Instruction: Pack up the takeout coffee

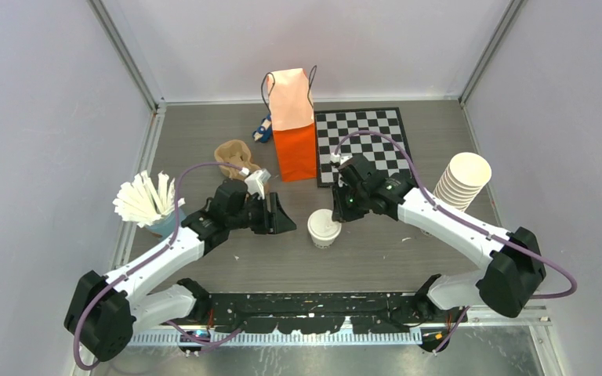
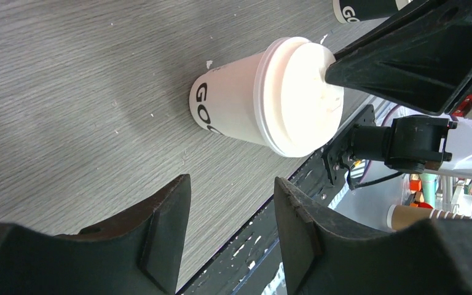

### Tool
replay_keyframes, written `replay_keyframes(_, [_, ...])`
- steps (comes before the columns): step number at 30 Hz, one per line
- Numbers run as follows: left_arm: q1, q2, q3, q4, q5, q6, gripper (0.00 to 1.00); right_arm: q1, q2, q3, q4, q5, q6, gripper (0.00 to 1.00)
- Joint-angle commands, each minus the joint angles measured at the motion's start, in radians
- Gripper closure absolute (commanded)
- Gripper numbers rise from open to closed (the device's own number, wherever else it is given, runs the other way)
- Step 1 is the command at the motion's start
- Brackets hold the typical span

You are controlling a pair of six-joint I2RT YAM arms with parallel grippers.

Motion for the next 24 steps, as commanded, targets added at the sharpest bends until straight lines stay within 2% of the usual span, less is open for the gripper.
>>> replay_keyframes(1, [-0.005,-0.027,0.008,0.0,-0.013,0.023,0.46,-0.018,-0.063,0.011,-0.018,0.02,0.013,0.85])
replay_keyframes(6, [-0.004,-0.024,0.009,0.002,-0.009,0.019,0.46,-0.043,-0.083,0.01,-0.048,0.09,0.023,0.87])
replay_keyframes(13, [-0.004,-0.031,0.008,-0.007,0.003,0.017,0.47,-0.142,-0.116,-0.018,-0.087,0.138,0.051,0.87])
replay_keyframes(24, [-0.005,-0.075,0.049,-0.13,-0.066,0.058,0.47,-0.387,-0.183,-0.048,-0.101,0.2,0.054,0.88])
